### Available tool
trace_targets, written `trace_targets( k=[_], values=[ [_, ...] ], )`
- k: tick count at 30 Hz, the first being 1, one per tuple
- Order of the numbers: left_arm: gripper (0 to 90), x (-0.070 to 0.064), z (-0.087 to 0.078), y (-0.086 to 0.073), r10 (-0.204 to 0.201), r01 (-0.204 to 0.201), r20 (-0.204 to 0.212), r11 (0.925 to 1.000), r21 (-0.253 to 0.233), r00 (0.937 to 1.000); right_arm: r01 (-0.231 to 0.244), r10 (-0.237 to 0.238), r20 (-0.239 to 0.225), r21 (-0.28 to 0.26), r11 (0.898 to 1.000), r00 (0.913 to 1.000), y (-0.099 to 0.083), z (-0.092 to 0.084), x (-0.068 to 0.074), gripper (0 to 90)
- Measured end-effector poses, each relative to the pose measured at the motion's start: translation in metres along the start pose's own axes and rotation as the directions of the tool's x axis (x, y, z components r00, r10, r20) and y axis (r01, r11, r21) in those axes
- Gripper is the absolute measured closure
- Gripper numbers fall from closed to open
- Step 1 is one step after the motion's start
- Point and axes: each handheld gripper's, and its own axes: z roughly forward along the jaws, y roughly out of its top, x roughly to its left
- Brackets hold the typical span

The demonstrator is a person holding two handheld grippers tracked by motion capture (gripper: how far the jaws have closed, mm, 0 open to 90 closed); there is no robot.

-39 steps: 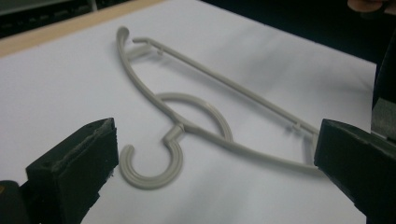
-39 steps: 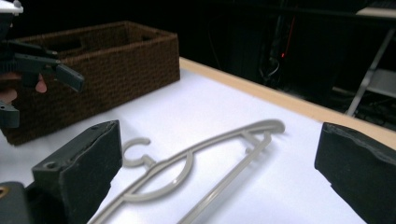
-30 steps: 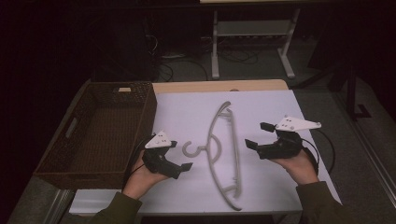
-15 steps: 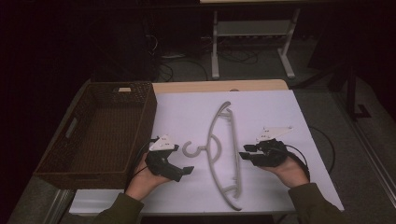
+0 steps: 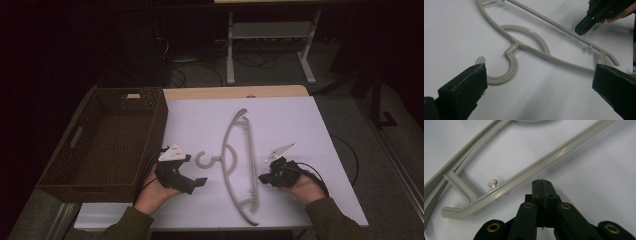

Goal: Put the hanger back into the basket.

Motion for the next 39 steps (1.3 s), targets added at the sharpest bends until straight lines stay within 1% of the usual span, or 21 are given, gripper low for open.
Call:
trace_targets(
  k=[3, 6, 8, 10, 11, 12, 13, 15, 16, 18, 19, 20, 22, 23, 26, 30, 33, 35, 36, 38, 39],
  values=[
    [0.0, 0.0, 0.0, 0.0, -0.002, 0.002, 0.001, 1.0, -0.005, 1.0, 0.012, -0.011, -0.015, 0.013, 1.0, 0.9998, 0.002, 0.005, 0.003, 89.5],
    [0.0, 0.0, -0.001, 0.0, -0.008, 0.008, 0.002, 0.9999, -0.01, 1.0, 0.008, -0.007, -0.03, 0.025, 1.0, 0.9995, 0.005, 0.008, 0.007, 89.5],
    [0.0, 0.0, -0.001, 0.001, -0.014, 0.014, 0.002, 0.9998, -0.013, 0.9999, 0.019, -0.019, -0.03, 0.02, 1.0, 0.9994, 0.007, 0.01, 0.007, 89.5],
    [0.0, 0.0, -0.001, 0.001, -0.018, 0.018, -0.001, 0.9997, -0.014, 0.9998, 0.044, -0.044, -0.041, 0.015, 0.999, 0.9982, 0.016, 0.015, 0.014, 89.5],
    [0.0, 0.0, -0.001, 0.001, -0.019, 0.019, -0.002, 0.9997, -0.016, 0.9998, 0.044, -0.044, -0.041, 0.015, 0.999, 0.9982, 0.016, 0.015, 0.014, 89.5],
    [0.0, 0.001, -0.001, 0.001, -0.02, 0.02, -0.004, 0.9997, -0.017, 0.9998, 0.06, -0.06, -0.055, 0.011, 0.998, 0.9967, 0.026, 0.02, 0.021, 89.5],
    [0.0, 0.001, -0.001, 0.001, -0.02, 0.02, -0.004, 0.9997, -0.017, 0.9998, 0.06, -0.06, -0.055, 0.011, 0.998, 0.9967, 0.026, 0.02, 0.021, 89.5],
    [0.0, 0.001, -0.002, 0.001, -0.022, 0.022, -0.004, 0.9996, -0.019, 0.9998, 0.096, -0.095, -0.062, 0.009, 0.995, 0.9935, 0.035, 0.029, 0.026, 89.5],
    [0.0, 0.001, -0.002, 0.001, -0.024, 0.024, -0.004, 0.9995, -0.021, 0.9997, 0.104, -0.103, -0.062, 0.009, 0.995, 0.9927, 0.039, 0.032, 0.028, 89.5],
    [0.0, 0.001, -0.002, 0.001, -0.024, 0.024, -0.005, 0.9995, -0.02, 0.9997, 0.143, -0.143, -0.073, 0.001, 0.99, 0.9871, 0.049, 0.04, 0.033, 89.5],
    [0.0, 0.001, -0.002, 0.001, -0.026, 0.026, -0.006, 0.9994, -0.023, 0.9997, 0.147, -0.146, -0.08, -0.001, 0.989, 0.986, 0.054, 0.044, 0.036, 89.5],
    [0.0, 0.002, -0.003, 0.001, -0.025, 0.025, -0.008, 0.9994, -0.024, 0.9997, 0.17, -0.17, -0.092, -0.01, 0.985, 0.9812, 0.064, 0.054, 0.041, 89.5],
    [0.0, 0.002, -0.004, 0.001, -0.025, 0.025, -0.007, 0.9994, -0.024, 0.9997, 0.167, -0.167, -0.096, -0.006, 0.986, 0.9813, 0.068, 0.057, 0.043, 89.5],
    [0.0, 0.002, -0.004, 0.001, -0.027, 0.027, -0.008, 0.9994, -0.023, 0.9996, 0.179, -0.18, -0.107, -0.015, 0.984, 0.9778, 0.076, 0.066, 0.045, 89.5],
    [0.0, 0.003, -0.005, 0.0, -0.028, 0.028, -0.01, 0.9994, -0.019, 0.9996, 0.176, -0.178, -0.115, -0.025, 0.984, 0.9774, 0.085, 0.075, 0.048, 89.5],
    [0.0, 0.003, -0.006, -0.001, -0.031, 0.031, -0.01, 0.9992, -0.023, 0.9995, 0.179, -0.182, -0.111, -0.037, 0.983, 0.9769, 0.089, 0.074, 0.046, 89.5],
    [0.0, 0.003, -0.005, -0.001, -0.034, 0.034, -0.009, 0.9993, -0.018, 0.9994, 0.163, -0.169, -0.104, -0.057, 0.985, 0.9802, 0.089, 0.067, 0.041, 89.4],
    [0.0, 0.003, -0.005, -0.001, -0.032, 0.031, -0.008, 0.9994, -0.015, 0.9995, 0.157, -0.163, -0.076, -0.078, 0.984, 0.9837, 0.091, 0.06, 0.032, 89.4],
    [0.0, 0.003, -0.005, 0.0, -0.033, 0.033, -0.008, 0.9993, -0.017, 0.9994, 0.118, -0.123, -0.057, -0.085, 0.989, 0.9907, 0.094, 0.054, 0.025, 89.4],
    [0.0, 0.002, -0.005, 0.0, -0.034, 0.034, -0.009, 0.9993, -0.016, 0.9994, 0.104, -0.108, -0.026, -0.101, 0.989, 0.9938, 0.099, 0.05, 0.012, 89.4],
    [0.0, 0.003, -0.005, 0.0, -0.019, 0.018, -0.011, 0.9998, -0.009, 0.9998, 0.092, -0.094, -0.016, -0.106, 0.99, 0.9954, 0.102, 0.049, 0.006, 89.4]
  ],
)
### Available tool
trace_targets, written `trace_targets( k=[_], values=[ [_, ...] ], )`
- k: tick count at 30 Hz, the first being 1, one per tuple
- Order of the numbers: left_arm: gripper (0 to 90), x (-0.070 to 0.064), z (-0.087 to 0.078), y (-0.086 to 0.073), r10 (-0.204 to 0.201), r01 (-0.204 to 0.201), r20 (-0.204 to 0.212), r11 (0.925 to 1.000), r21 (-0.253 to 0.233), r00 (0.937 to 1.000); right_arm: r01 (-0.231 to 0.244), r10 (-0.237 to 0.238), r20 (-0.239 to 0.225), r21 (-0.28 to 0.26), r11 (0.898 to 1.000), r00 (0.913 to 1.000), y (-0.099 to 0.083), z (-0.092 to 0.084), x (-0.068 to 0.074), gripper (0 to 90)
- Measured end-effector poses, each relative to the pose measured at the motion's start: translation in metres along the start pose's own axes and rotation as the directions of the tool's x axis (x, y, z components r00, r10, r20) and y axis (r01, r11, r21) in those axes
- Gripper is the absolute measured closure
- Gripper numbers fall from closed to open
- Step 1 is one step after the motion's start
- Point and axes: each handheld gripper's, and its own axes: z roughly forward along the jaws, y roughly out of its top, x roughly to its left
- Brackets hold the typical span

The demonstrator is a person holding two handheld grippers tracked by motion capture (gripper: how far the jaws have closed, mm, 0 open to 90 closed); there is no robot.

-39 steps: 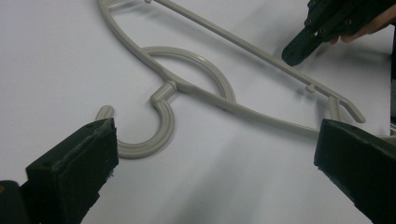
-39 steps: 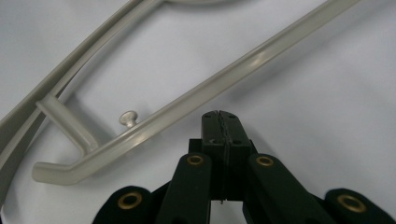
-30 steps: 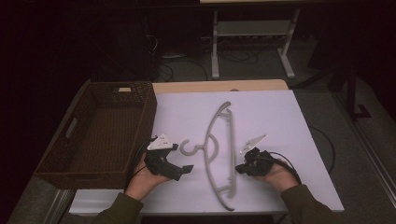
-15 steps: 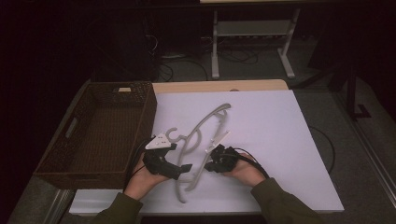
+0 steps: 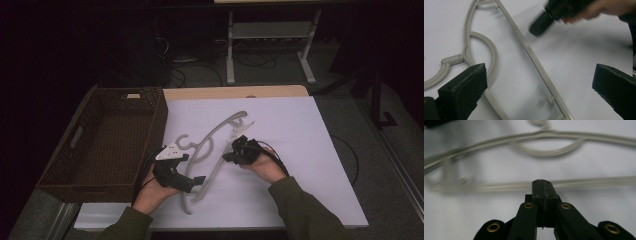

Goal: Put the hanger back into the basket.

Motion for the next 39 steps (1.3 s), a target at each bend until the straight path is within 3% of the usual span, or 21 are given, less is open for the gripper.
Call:
trace_targets(
  k=[2, 3, 4, 5, 6, 10, 11, 14, 26, 32, 39],
  values=[
    [0.0, -0.001, 0.001, 0.0, -0.015, 0.015, 0.003, 0.9998, -0.012, 0.9999, -0.042, 0.043, 0.024, -0.018, 0.999, 0.9988, 0.008, -0.002, -0.017, 89.5],
    [0.0, -0.001, 0.001, 0.0, -0.015, 0.015, 0.004, 0.9998, -0.012, 0.9999, -0.049, 0.051, 0.062, -0.028, 0.998, 0.9968, 0.015, -0.002, -0.031, 89.5],
    [0.0, 0.0, 0.001, 0.0, -0.014, 0.014, 0.005, 0.9999, -0.01, 0.9999, -0.049, 0.051, 0.062, -0.028, 0.998, 0.9968, 0.015, -0.002, -0.031, 89.5],
    [0.0, 0.0, 0.001, 0.0, -0.01, 0.011, 0.006, 0.9999, -0.007, 0.9999, -0.054, 0.057, 0.113, -0.033, 0.998, 0.9919, 0.023, 0.0, -0.046, 89.5],
    [0.0, 0.001, 0.001, -0.001, -0.011, 0.011, 0.007, 0.9999, -0.006, 0.9999, -0.054, 0.057, 0.113, -0.033, 0.998, 0.9919, 0.023, 0.0, -0.046, 89.5],
    [0.0, 0.0, 0.001, -0.001, -0.013, 0.013, 0.008, 0.9999, -0.008, 0.9999, -0.093, 0.096, 0.191, -0.025, 0.995, 0.9769, 0.035, 0.011, -0.08, 89.6],
    [0.0, 0.001, 0.001, -0.001, -0.012, 0.012, 0.009, 0.9999, -0.007, 0.9999, -0.093, 0.096, 0.191, -0.025, 0.995, 0.9769, 0.035, 0.011, -0.08, 89.6],
    [0.0, 0.0, 0.001, -0.002, -0.015, 0.015, 0.01, 0.9999, -0.007, 0.9998, -0.106, 0.104, 0.211, 0.002, 0.994, 0.9719, 0.041, 0.021, -0.097, 89.5],
    [0.0, 0.001, 0.0, -0.002, -0.013, 0.013, 0.01, 0.9999, -0.005, 0.9999, -0.09, 0.064, 0.242, 0.1, 0.991, 0.9683, 0.048, 0.042, -0.11, 89.6],
    [0.0, 0.0, 0.001, -0.003, -0.013, 0.013, 0.01, 0.9999, -0.004, 0.9999, -0.108, 0.074, 0.242, 0.131, 0.985, 0.9674, 0.041, 0.034, -0.109, 89.6],
    [0.0, 0.0, 0.003, -0.002, -0.005, 0.005, 0.009, 1.0, 0.007, 0.9999, -0.146, 0.11, 0.239, 0.14, 0.979, 0.9648, 0.016, 0.01, -0.106, 89.6]
  ],
)
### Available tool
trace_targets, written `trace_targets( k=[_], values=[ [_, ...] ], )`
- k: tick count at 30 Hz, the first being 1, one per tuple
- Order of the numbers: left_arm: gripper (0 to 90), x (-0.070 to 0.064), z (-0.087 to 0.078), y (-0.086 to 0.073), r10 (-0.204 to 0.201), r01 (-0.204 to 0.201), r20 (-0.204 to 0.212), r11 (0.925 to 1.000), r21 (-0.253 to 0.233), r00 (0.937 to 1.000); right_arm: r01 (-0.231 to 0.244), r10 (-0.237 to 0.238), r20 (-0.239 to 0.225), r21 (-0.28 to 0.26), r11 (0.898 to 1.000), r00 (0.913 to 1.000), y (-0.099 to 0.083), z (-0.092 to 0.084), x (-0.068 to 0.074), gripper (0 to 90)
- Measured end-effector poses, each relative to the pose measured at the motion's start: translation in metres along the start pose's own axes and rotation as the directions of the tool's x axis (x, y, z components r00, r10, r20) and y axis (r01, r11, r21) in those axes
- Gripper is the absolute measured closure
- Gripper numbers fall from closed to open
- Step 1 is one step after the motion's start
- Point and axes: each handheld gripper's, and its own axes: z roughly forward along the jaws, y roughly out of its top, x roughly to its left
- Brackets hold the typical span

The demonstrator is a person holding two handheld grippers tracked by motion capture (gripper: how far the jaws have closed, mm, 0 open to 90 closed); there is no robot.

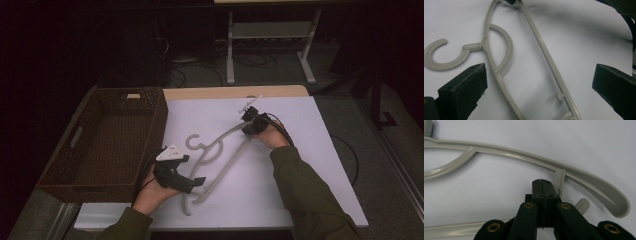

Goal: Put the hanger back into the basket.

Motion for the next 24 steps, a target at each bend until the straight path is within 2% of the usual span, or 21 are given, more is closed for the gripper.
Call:
trace_targets(
  k=[8, 10, 15, 18, 24],
  values=[
    [0.0, -0.001, 0.001, 0.0, -0.011, 0.011, 0.0, 0.9999, -0.003, 0.9999, -0.011, 0.011, 0.022, -0.01, 1.0, 0.9997, -0.045, -0.03, 0.002, 89.6],
    [0.0, 0.0, 0.002, 0.0, -0.012, 0.012, 0.0, 0.9999, -0.002, 0.9999, -0.015, 0.015, 0.02, -0.007, 1.0, 0.9997, -0.049, -0.033, 0.002, 89.6],
    [0.0, -0.001, 0.002, 0.0, -0.01, 0.01, 0.003, 0.9999, -0.001, 0.9999, -0.034, 0.034, 0.016, -0.011, 0.999, 0.9993, -0.071, -0.045, 0.005, 89.6],
    [0.0, 0.0, 0.002, 0.0, -0.001, 0.001, 0.006, 0.9999, 0.012, 1.0, -0.062, 0.062, 0.018, -0.007, 0.998, 0.9979, -0.089, -0.056, 0.01, 89.6],
    [0.0, -0.002, 0.002, 0.0, -0.003, 0.003, 0.006, 1.0, 0.008, 1.0, -0.069, 0.069, 0.019, 0.003, 0.998, 0.9974, -0.106, -0.068, 0.017, 89.6]
  ],
)
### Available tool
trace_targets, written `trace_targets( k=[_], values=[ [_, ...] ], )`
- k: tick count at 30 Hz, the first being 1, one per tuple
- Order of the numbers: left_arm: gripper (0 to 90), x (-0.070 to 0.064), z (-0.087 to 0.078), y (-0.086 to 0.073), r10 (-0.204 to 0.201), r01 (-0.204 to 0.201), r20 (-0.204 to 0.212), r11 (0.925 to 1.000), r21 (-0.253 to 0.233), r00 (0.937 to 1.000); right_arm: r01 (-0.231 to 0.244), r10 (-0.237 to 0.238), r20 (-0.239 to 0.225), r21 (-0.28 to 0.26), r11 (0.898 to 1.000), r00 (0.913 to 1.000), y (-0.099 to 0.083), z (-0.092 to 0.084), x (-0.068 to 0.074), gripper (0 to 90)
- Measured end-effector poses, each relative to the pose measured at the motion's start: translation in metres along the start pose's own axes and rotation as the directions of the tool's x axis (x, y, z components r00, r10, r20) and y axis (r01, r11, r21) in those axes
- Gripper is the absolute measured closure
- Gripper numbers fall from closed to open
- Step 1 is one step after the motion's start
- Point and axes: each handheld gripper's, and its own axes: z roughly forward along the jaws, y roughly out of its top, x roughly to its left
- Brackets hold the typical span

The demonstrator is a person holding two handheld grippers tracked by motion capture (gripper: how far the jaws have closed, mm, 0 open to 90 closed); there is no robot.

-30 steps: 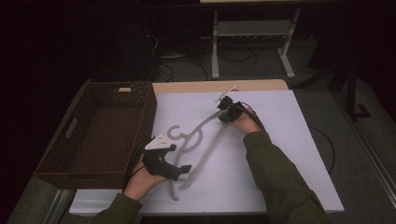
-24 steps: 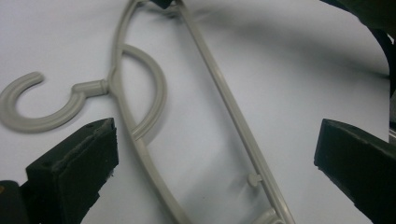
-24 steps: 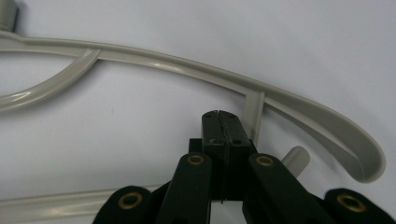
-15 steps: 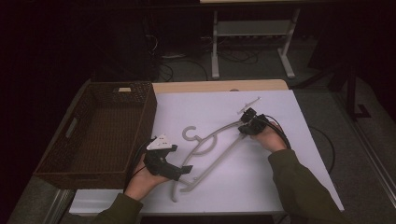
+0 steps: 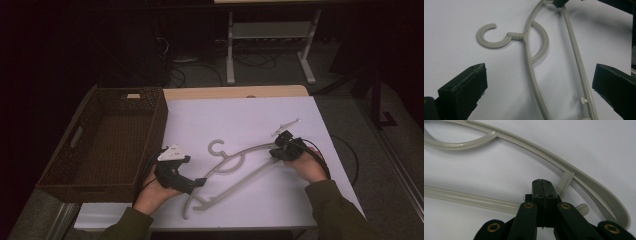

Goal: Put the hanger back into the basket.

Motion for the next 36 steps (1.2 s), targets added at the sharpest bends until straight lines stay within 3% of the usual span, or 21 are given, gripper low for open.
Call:
trace_targets(
  k=[8, 12, 14, 15, 20, 21, 26, 36],
  values=[
    [0.0, -0.001, 0.001, -0.001, -0.003, 0.003, 0.007, 1.0, 0.002, 1.0, 0.004, -0.004, 0.002, -0.027, 1.0, 1.0, -0.01, -0.005, 0.003, 89.5],
    [0.0, 0.0, 0.001, -0.001, -0.007, 0.007, 0.015, 1.0, 0.004, 0.9999, 0.02, -0.02, 0.001, -0.085, 0.996, 0.9998, -0.012, -0.013, 0.007, 88.5],
    [0.0, 0.0, 0.002, -0.002, -0.014, 0.014, 0.019, 0.9999, 0.003, 0.9997, 0.015, -0.016, -0.009, -0.12, 0.993, 0.9998, -0.013, -0.019, 0.011, 86.1],
    [0.0, 0.0, 0.002, -0.002, -0.011, 0.011, 0.019, 0.9999, 0.008, 0.9998, 0.03, -0.036, -0.035, -0.156, 0.987, 0.9987, -0.015, -0.025, 0.017, 86.3],
    [0.0, 0.0, 0.003, -0.003, -0.013, 0.012, 0.02, 0.9999, 0.01, 0.9997, 0.041, -0.06, -0.086, -0.206, 0.978, 0.9944, -0.02, -0.031, 0.033, 89.6],
    [0.0, 0.0, 0.004, -0.003, -0.014, 0.013, 0.021, 0.9999, 0.011, 0.9997, 0.058, -0.078, -0.09, -0.203, 0.977, 0.9929, -0.022, -0.031, 0.041, 89.6],
    [0.0, 0.0, 0.004, -0.004, -0.012, 0.012, 0.02, 0.9998, 0.018, 0.9997, 0.074, -0.096, -0.11, -0.189, 0.979, 0.9893, -0.024, -0.025, 0.05, 89.6],
    [0.0, 0.0, 0.006, -0.005, -0.004, 0.004, 0.014, 0.9998, 0.02, 0.9999, 0.075, -0.09, -0.106, -0.139, 0.987, 0.9903, -0.025, -0.014, 0.049, 89.6]
  ],
)
